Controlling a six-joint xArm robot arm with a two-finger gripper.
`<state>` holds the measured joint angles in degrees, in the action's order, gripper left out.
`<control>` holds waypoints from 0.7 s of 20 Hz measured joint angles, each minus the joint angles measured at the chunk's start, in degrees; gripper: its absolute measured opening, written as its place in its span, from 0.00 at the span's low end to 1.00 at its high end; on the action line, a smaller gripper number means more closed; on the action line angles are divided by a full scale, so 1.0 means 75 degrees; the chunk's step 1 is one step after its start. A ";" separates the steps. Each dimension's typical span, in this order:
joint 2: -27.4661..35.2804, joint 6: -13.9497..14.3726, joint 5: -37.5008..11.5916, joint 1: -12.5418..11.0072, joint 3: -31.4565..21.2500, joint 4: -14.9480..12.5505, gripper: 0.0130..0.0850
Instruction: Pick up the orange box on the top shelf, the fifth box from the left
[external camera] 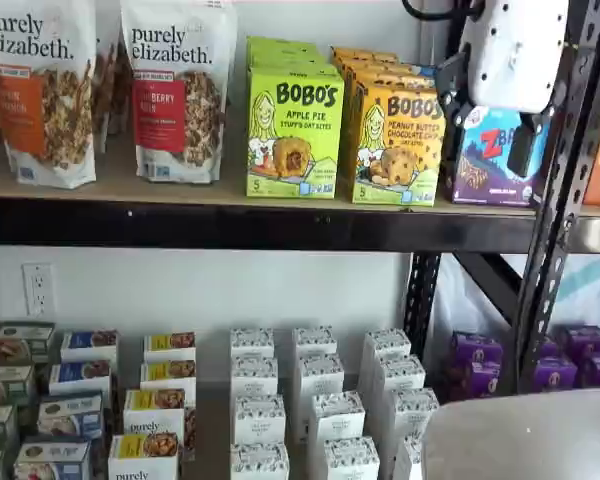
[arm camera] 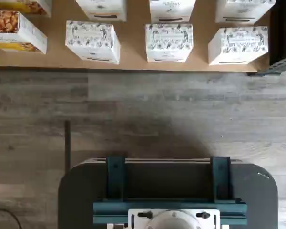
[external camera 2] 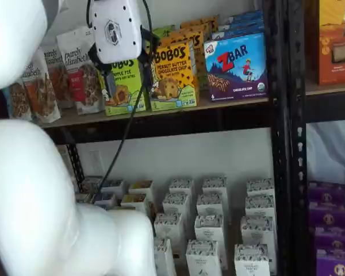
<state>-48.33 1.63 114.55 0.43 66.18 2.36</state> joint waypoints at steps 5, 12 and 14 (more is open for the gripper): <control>-0.0044 0.0268 -0.0083 0.0486 -0.0036 -0.0529 1.00; -0.0039 0.0277 -0.0267 0.0459 -0.0063 -0.0464 1.00; 0.0037 0.0245 -0.0442 0.0420 -0.0054 -0.0464 1.00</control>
<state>-48.05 3.47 111.23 3.58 65.77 -1.12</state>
